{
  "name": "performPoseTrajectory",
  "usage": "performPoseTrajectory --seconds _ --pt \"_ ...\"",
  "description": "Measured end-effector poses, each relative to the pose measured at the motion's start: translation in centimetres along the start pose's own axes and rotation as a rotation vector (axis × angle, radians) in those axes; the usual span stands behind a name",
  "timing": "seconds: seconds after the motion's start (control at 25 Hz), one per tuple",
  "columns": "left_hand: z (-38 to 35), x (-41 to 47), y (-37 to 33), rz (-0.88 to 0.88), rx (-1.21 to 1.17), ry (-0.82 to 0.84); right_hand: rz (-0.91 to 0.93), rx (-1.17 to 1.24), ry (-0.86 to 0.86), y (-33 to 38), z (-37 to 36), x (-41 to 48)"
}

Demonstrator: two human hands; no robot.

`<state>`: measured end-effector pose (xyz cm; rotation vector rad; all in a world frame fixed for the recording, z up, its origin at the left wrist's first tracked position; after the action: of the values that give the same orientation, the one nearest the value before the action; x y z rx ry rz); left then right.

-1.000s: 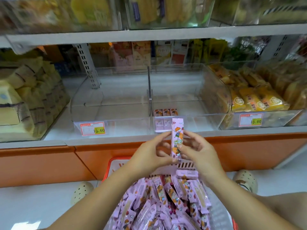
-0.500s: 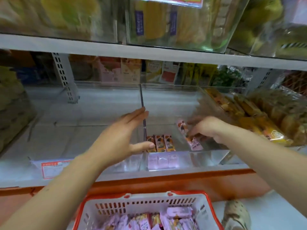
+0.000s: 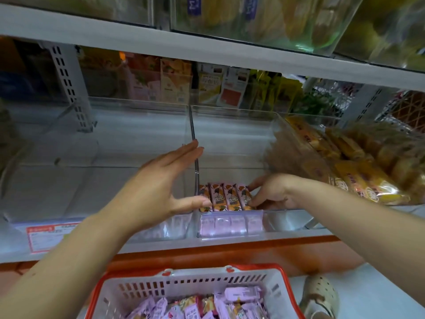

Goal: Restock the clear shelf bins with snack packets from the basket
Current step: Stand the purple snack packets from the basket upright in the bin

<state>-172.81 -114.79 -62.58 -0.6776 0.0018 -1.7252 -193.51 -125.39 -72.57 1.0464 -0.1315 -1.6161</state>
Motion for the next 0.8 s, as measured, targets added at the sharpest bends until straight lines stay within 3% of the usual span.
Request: performPoseTrajectory --seconds 0.28,0.36,0.44,0.56,0.68,0.8 --pt "0.1 -0.2 -0.1 0.011 0.029 0.017 0.066 -0.078 -0.023 0.8 0.4 -1.7" --pt "0.6 -0.7 -0.7 0.011 0.091 -0.010 0.182 -0.205 -0.175 2.3 2.2 -3.3" --pt "2.1 -1.9 -2.9 -0.058 0.185 -0.158 0.410 -0.203 -0.438 4.3 4.8 -5.9" --pt "3.0 -5.7 -7.9 -0.219 0.093 -0.381 0.740 0.121 -0.686 3.8 6.5 -12.8" --pt "-2.6 -10.2 -10.4 -0.249 0.064 -0.165 0.796 0.301 -0.624 -1.1 2.2 -16.1" --pt "-11.5 -15.5 -8.7 -0.075 0.034 0.204 0.578 -0.063 -0.380 -8.2 -6.4 -11.8"
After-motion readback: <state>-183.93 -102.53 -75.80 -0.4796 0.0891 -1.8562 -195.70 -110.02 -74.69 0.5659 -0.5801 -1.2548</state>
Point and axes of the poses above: each hand's wrist, its own x-axis towards the middle knuckle, its own z-axis out of the back of the hand, y = z × x, the point moved 10 cm from there along x, towards the middle knuckle, and after that the axes turned 9 degrees about -y, right-handed, at the moved point
